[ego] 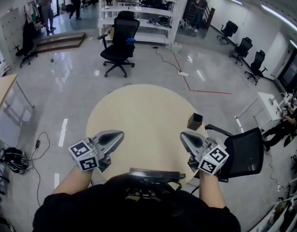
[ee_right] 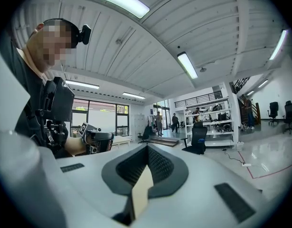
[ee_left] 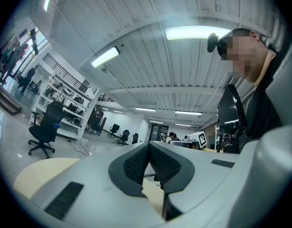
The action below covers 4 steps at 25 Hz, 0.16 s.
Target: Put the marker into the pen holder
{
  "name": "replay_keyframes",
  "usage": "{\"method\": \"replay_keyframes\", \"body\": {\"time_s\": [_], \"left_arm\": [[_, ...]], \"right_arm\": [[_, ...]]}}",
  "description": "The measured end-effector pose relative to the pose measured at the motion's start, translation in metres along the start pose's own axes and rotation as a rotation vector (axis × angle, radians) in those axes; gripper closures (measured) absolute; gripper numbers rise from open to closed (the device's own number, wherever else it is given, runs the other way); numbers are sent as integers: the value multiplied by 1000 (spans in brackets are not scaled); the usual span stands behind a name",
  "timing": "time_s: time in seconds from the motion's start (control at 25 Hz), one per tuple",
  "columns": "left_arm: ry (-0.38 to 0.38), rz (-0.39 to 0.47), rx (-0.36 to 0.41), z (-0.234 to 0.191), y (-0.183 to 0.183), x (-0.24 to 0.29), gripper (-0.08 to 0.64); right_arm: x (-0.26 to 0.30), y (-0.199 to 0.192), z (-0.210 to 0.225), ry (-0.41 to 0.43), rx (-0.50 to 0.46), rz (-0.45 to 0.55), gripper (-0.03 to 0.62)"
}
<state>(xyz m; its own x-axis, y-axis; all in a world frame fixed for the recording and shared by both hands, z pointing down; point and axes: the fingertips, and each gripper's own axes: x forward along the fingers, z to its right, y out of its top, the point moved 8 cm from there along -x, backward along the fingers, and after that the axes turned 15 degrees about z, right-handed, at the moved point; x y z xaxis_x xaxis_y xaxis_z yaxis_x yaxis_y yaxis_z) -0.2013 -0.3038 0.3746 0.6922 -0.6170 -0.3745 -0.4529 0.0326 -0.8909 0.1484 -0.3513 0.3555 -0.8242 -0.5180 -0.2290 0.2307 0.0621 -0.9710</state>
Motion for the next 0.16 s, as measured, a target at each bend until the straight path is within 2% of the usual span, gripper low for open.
{"method": "replay_keyframes", "body": {"time_s": [0.16], "left_arm": [[-4,1,-1,2,2,3,566]], "right_arm": [[-2,5,0,4,-11,2,591]]}}
